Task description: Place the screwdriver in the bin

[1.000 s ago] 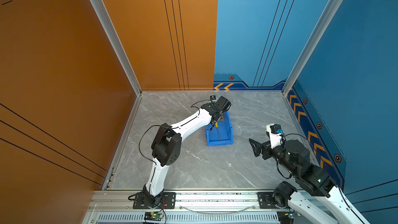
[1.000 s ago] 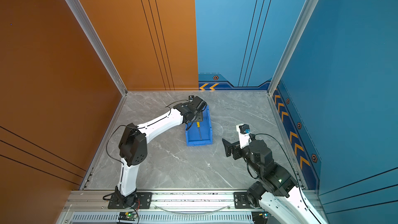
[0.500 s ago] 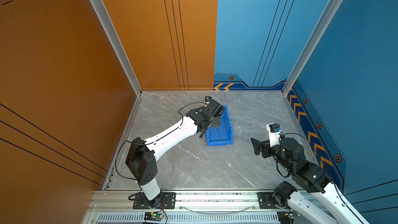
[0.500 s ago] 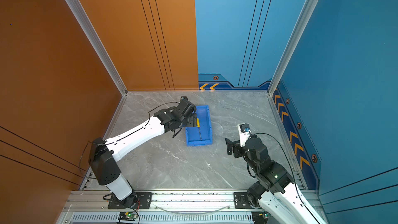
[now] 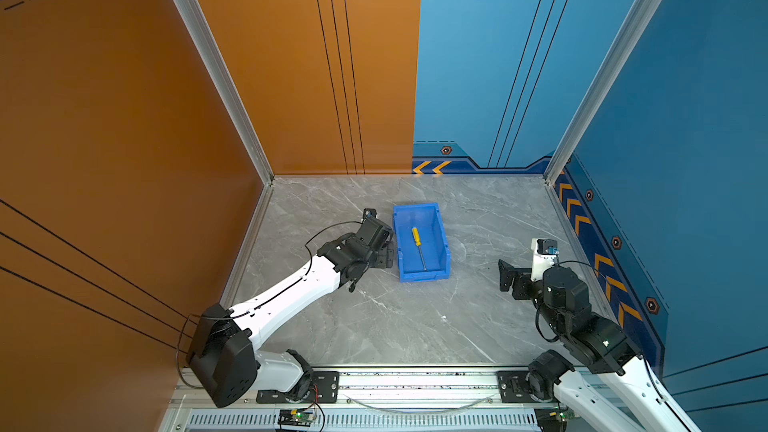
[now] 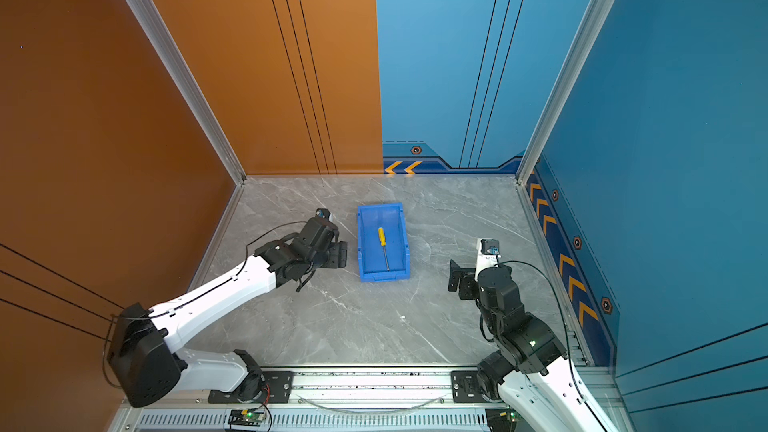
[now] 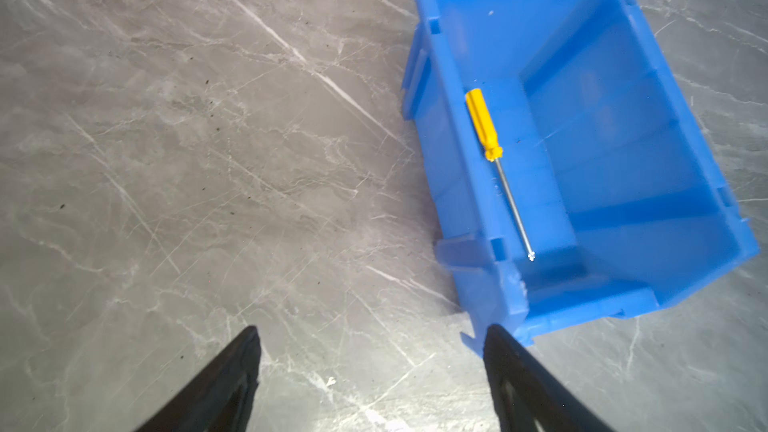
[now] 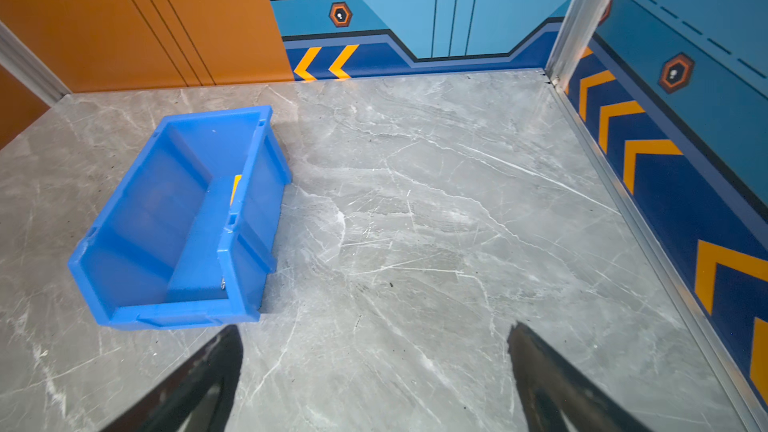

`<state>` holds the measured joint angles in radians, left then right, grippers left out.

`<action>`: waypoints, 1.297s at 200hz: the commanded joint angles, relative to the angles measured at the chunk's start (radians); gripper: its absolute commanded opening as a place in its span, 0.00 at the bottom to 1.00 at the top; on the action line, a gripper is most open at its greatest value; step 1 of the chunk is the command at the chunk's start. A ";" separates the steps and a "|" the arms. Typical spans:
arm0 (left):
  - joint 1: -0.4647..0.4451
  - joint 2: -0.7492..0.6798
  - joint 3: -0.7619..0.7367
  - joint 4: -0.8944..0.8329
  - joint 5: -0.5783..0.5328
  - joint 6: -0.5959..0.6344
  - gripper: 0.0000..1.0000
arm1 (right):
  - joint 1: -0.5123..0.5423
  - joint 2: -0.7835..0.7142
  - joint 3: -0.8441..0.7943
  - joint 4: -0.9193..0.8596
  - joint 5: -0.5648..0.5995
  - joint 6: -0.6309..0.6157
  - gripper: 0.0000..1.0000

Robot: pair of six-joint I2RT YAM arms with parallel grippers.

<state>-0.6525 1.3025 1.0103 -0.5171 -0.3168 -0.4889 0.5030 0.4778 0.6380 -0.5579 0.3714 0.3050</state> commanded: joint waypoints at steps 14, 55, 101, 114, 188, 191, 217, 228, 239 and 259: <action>0.082 -0.141 -0.125 0.059 0.021 0.063 0.97 | -0.012 -0.057 -0.070 0.043 0.103 -0.013 1.00; 0.213 -0.247 -0.239 0.053 0.002 0.081 0.98 | -0.032 -0.001 -0.123 0.141 0.123 -0.090 1.00; 0.322 -0.291 -0.280 0.030 -0.038 0.037 0.98 | -0.087 0.048 -0.230 0.306 0.269 -0.066 1.00; 0.346 -0.286 -0.297 0.052 -0.074 0.035 0.98 | -0.114 0.047 -0.278 0.366 0.231 -0.104 1.00; 0.493 -0.160 -0.385 0.235 -0.195 0.104 0.98 | -0.291 0.100 -0.442 0.563 0.101 -0.165 1.00; 0.499 -0.153 -0.386 0.241 -0.194 0.109 0.98 | -0.297 0.105 -0.440 0.563 0.098 -0.164 1.00; 0.566 -0.091 -0.352 0.253 -0.095 0.126 0.98 | -0.342 0.184 -0.444 0.677 0.038 -0.181 1.00; 0.589 -0.069 -0.342 0.271 -0.072 0.137 0.98 | -0.355 0.231 -0.445 0.737 0.026 -0.191 1.00; 0.605 -0.058 -0.338 0.297 -0.062 0.151 0.98 | -0.370 0.281 -0.442 0.799 0.025 -0.194 1.00; 0.612 -0.055 -0.356 0.396 -0.067 0.198 0.98 | -0.398 0.386 -0.423 0.885 0.011 -0.196 1.00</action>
<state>-0.0517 1.2442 0.6456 -0.2443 -0.4107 -0.3565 0.1341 0.7742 0.2035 0.1627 0.4198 0.1299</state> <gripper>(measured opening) 0.978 0.999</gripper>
